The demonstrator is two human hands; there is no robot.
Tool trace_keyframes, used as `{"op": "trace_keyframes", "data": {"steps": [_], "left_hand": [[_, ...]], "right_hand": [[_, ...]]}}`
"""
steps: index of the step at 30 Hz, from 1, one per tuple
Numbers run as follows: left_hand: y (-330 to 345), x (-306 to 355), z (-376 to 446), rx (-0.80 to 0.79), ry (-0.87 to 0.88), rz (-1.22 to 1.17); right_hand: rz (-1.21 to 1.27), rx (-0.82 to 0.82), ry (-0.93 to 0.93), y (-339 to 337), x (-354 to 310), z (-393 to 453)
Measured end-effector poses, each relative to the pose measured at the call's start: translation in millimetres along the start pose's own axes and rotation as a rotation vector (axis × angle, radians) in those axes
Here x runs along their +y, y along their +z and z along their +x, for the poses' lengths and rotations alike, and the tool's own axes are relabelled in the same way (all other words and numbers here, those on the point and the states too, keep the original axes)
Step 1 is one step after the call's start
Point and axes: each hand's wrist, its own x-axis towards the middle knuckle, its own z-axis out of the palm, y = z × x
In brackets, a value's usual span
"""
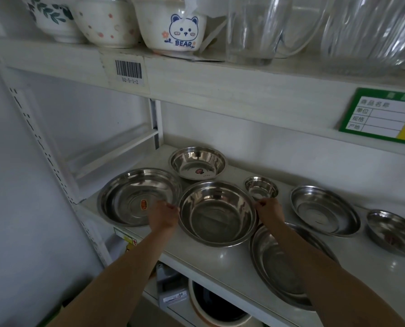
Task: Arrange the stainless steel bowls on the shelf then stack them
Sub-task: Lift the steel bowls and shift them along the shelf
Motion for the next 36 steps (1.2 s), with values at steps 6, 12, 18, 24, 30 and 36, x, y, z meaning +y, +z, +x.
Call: {"op": "trace_keyframes", "data": {"steps": [6,12,18,24,30,36], "left_hand": [[-6,11,-7,-0.004,0.019,-0.07],[-21,29,-13,0.018,0.044,-0.118],[-36,39,-6,0.033,0.019,-0.211],[-62,48,-6,0.108,0.043,-0.206],[-88,51,3,0.135,0.039,-0.192],[-110,46,14,0.163,0.031,-0.246]], "right_hand": [[0.005,0.031,-0.009,-8,-8,-2],[0.059,0.073,-0.047,-23,-28,-7],[0.099,0.121,-0.079,-38,-58,-12],[0.19,0.107,-0.068,-34,-85,-13],[0.22,0.089,-0.086,-25,-110,-20],[0.23,0.087,-0.11,-11,-135,-21]]}}
